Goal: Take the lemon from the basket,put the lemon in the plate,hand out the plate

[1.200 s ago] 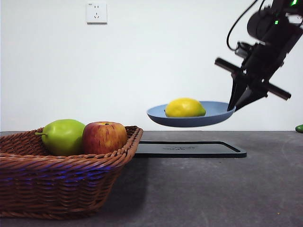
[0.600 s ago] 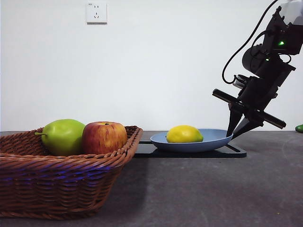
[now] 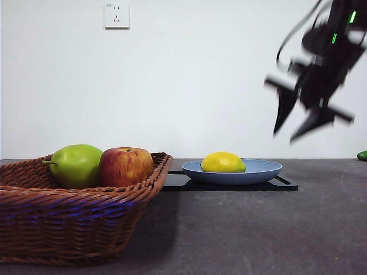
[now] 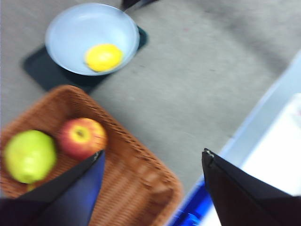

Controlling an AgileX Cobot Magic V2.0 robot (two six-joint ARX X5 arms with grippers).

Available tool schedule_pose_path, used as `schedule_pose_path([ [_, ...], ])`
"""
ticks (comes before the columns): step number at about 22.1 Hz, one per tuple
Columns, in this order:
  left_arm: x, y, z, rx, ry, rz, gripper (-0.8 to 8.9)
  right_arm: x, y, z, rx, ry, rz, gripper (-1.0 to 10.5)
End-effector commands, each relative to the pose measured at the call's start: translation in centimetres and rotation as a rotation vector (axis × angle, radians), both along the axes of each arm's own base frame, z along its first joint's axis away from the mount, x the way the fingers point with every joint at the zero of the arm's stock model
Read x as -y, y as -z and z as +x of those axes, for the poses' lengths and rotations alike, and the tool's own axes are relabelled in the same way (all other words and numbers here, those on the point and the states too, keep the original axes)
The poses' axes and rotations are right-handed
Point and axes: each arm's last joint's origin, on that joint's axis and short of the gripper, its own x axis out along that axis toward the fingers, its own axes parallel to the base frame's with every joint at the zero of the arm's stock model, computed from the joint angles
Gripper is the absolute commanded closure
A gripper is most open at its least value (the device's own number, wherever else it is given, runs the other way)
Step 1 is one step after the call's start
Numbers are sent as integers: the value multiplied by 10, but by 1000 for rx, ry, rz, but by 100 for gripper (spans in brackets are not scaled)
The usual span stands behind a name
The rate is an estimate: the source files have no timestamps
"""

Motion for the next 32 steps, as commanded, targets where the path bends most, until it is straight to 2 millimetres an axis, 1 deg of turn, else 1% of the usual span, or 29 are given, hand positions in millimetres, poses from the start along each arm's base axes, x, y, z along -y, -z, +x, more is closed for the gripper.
schedule_pose_path([
  [1, 4, -6, 3, 115, 11, 33, 498, 1, -44, -18, 118, -69, -38, 755],
  [3, 5, -10, 5, 197, 4, 57, 596, 3, -77, -43, 173, -108, -61, 762],
  [4, 5, -11, 6, 233, 6, 79, 646, 4, -91, -57, 185, -122, -69, 788],
  [6, 4, -12, 9, 290, -14, 126, 728, 4, -114, -86, 205, -153, -83, 839],
  [8, 2, -14, 13, 318, -22, 135, 805, 6, -136, -115, 243, -182, -105, 915],
  [9, 1, -15, 16, 323, -28, 130, 809, 8, -146, -128, 276, -189, -112, 947],
  [10, -1, -15, 19, 327, -39, 127, 808, 8, -156, -143, 319, -192, -117, 944],
  [12, -8, -16, 28, 323, -86, 130, 808, 6, -171, -173, 396, -168, -167, 944],
  [15, -18, -16, 41, 285, -77, 57, 808, 4, -182, -215, 526, -141, -217, 944],
  [17, -25, -12, 47, 286, -85, 9, 808, 4, -183, -239, 614, -128, -212, 944],
  [19, -33, 1, 49, 283, -110, -33, 808, 6, -179, -260, 693, -116, -188, 944],
  [21, -43, 17, 47, 299, -146, -61, 808, 8, -169, -276, 745, -79, -184, 944],
  [22, -50, 27, 44, 313, -171, -82, 808, 9, -160, -282, 756, -68, -178, 944],
  [24, -63, 45, 34, 339, -218, -139, 808, 9, -140, -291, 776, -67, -162, 944],
  [27, -74, 62, 22, 356, -244, -193, 808, 8, -120, -298, 815, -47, -164, 944],
  [32, -89, 89, 2, 386, -285, -254, 808, 6, -93, -307, 879, 5, -176, 944],
])
